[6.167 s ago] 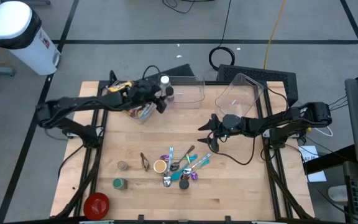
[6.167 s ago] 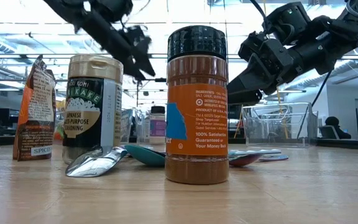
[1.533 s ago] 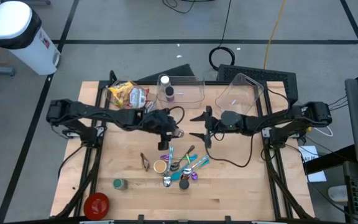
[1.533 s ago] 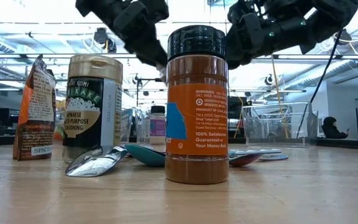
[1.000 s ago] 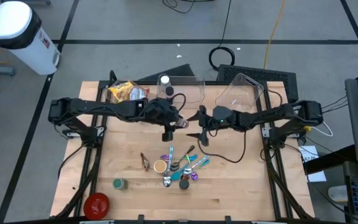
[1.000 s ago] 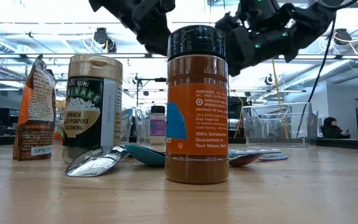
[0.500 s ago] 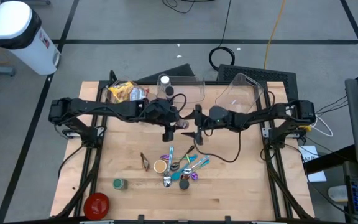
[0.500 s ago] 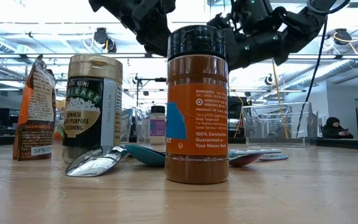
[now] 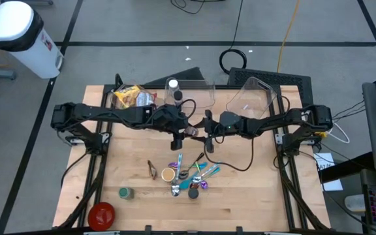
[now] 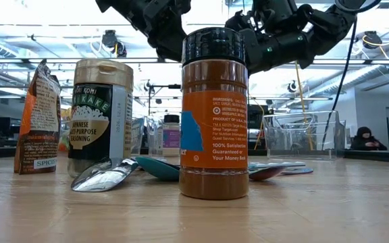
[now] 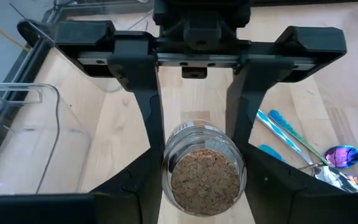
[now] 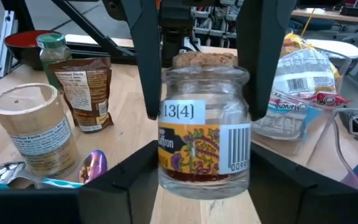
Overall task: Pick & Place Food Item
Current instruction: Put the brown seasoning bottle into the middle transparent bin
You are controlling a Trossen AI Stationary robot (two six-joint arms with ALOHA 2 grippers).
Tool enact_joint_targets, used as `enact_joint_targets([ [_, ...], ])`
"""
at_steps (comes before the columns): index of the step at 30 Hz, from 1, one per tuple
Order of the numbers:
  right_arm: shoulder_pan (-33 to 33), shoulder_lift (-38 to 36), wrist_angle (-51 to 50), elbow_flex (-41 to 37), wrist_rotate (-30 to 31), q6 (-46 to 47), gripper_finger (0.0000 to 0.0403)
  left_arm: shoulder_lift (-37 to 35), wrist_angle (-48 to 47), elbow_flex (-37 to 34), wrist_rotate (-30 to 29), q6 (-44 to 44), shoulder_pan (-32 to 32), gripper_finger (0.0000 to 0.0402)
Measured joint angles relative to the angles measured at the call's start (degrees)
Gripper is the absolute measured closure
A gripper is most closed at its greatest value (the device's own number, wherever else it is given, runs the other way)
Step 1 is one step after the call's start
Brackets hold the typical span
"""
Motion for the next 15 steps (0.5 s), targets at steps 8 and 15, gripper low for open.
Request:
enact_joint_targets([
  [8,0.0,0.0,-0.2,0.0,0.0,-0.9,0.0220,0.0,0.6,0.0,-0.4,0.3,0.0,0.0220],
  [15,-1.5,-2.1,-4.5,-0.2,-0.2,-1.6,0.0220,-4.7,7.6,-0.1,7.0,1.7,1.3,0.0087],
])
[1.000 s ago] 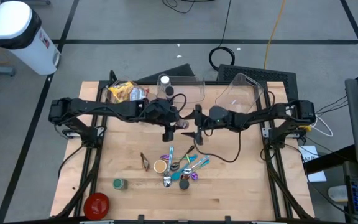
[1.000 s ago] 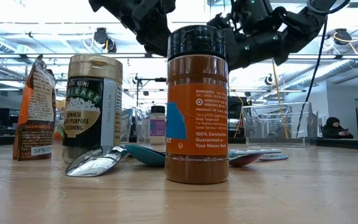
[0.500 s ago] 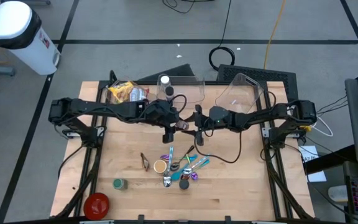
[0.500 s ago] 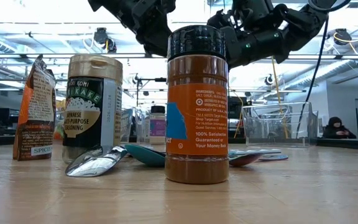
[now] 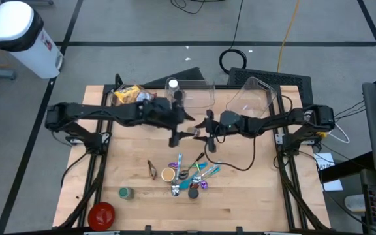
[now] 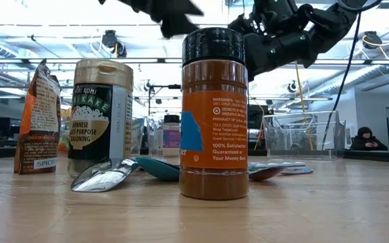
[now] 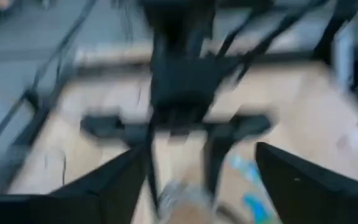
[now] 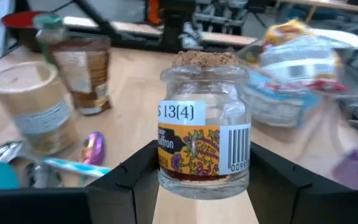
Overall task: Pick & Place Food Item
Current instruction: Put the brown seasoning bottle into the middle transparent bin
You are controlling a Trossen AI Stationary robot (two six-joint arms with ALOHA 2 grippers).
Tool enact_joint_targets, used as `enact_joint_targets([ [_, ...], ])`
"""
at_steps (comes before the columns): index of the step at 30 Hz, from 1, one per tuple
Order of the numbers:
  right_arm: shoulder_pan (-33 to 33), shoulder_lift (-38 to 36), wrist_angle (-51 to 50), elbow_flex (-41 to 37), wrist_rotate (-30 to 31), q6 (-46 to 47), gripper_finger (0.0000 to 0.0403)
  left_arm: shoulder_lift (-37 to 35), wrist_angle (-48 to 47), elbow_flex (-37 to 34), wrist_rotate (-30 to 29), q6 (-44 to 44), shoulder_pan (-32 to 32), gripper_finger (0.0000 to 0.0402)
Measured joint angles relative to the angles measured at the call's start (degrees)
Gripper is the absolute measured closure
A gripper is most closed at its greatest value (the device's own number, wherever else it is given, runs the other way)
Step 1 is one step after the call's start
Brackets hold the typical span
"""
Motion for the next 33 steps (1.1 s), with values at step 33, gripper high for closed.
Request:
enact_joint_targets([
  [33,1.6,-6.2,33.5,-10.9,6.0,0.8,0.0220,-4.9,58.6,-30.1,-3.6,1.8,0.7,0.0050],
])
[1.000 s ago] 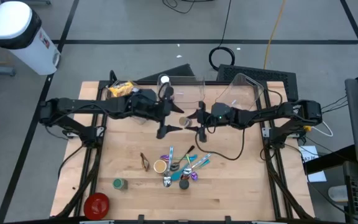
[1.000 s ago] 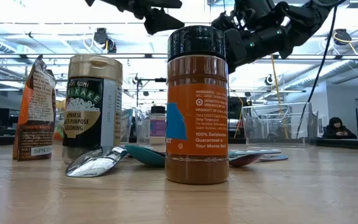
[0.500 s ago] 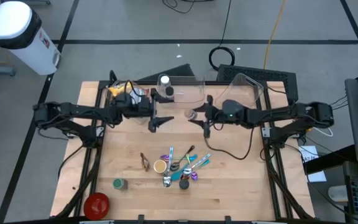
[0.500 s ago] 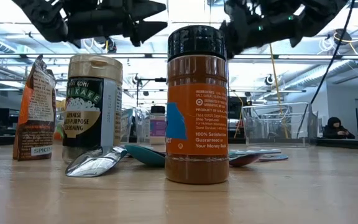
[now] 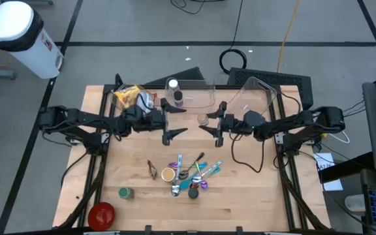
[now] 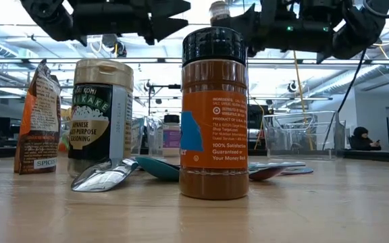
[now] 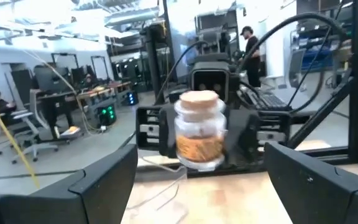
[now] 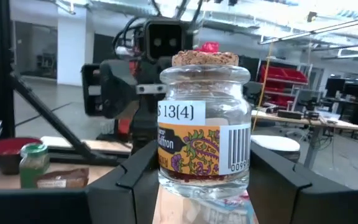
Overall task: Pick & Place Food Item
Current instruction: Put the brown seasoning bottle into the middle transparent bin
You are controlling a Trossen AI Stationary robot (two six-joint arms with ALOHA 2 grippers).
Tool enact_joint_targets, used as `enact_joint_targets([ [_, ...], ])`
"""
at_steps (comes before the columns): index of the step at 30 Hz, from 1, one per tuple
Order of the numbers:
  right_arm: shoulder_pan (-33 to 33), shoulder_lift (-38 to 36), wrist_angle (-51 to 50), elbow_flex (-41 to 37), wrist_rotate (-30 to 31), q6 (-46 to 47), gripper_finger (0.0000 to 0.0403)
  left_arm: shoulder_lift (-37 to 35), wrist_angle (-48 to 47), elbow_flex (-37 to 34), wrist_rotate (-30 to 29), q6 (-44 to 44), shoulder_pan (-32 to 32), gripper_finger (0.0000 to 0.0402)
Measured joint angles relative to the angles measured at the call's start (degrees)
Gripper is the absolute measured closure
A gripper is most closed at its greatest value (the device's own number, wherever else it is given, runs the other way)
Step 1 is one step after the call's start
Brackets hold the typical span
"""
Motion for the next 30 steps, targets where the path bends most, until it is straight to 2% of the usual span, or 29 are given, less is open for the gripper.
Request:
enact_joint_targets([
  [8,1.6,1.6,3.2,0.4,0.0,-3.2,0.0220,9.0,0.1,6.7,-1.1,-3.4,0.1,0.0050],
  [13,1.5,1.4,3.7,0.2,-0.3,-3.8,0.0220,12.6,0.6,9.5,2.3,-3.5,0.2,0.0050],
  [30,1.7,1.6,2.5,0.3,-1.1,-4.0,0.0220,13.1,0.4,10.2,8.9,-5.6,0.1,0.0050],
])
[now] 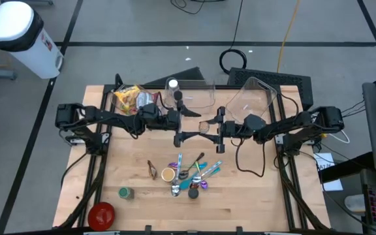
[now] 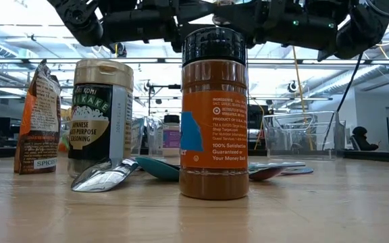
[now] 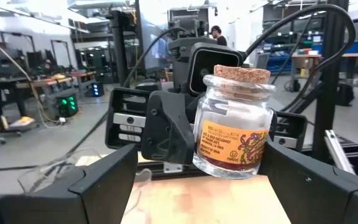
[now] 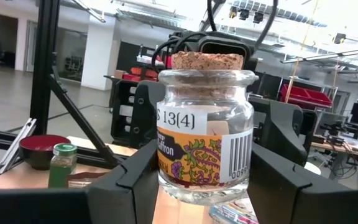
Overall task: Pick & Place Food Item
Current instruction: Put the brown seasoning bottle into the middle transparent bin
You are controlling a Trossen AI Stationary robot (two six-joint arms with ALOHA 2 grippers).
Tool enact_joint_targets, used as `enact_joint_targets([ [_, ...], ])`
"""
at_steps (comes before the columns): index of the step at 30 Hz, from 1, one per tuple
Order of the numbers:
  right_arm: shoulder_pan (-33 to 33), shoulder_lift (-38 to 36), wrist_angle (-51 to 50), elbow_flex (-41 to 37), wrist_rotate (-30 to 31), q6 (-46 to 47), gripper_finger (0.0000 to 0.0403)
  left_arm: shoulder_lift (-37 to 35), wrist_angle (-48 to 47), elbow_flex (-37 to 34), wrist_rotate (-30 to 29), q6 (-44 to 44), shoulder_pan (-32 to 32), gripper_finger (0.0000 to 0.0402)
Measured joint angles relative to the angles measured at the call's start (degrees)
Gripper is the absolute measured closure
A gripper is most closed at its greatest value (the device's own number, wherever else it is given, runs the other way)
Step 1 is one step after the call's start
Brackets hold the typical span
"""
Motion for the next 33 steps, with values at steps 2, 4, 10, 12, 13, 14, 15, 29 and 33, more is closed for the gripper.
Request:
enact_joint_targets([
  [2,0.0,0.0,0.0,0.0,0.0,0.0,0.0220,0.0,0.0,0.0,0.1,-1.5,0.0,0.0050],
  [4,0.0,0.0,-0.1,0.1,0.1,0.0,0.0220,0.0,0.0,0.0,0.1,-3.4,0.1,0.0050],
  [10,0.0,0.0,-0.7,0.1,1.0,-0.1,0.0220,0.0,0.9,0.0,0.1,-5.5,0.3,0.0050],
  [12,0.0,0.0,-0.7,0.2,0.9,-0.2,0.0220,0.0,1.8,0.0,0.1,-5.6,0.0,0.0050],
  [13,0.0,0.0,-0.7,0.2,0.9,-0.4,0.0220,0.0,2.0,0.0,-0.1,-5.7,-0.1,0.0050],
  [14,0.0,0.0,-0.8,0.2,0.9,-0.5,0.0220,0.0,2.0,0.0,-0.1,-5.7,-0.2,0.0050],
  [15,0.0,0.0,-0.9,0.2,0.9,-0.5,0.0220,0.0,2.0,0.0,-0.1,-5.7,-0.3,0.0050],
  [29,-0.1,0.0,-1.7,0.3,1.3,-0.7,0.0220,-2.8,-3.1,0.0,-3.9,-6.5,-1.1,0.0050],
  [33,-0.3,0.0,-1.6,0.2,2.1,-0.6,0.0220,-3.2,-3.3,0.0,-7.5,-5.0,-1.2,0.0050],
])
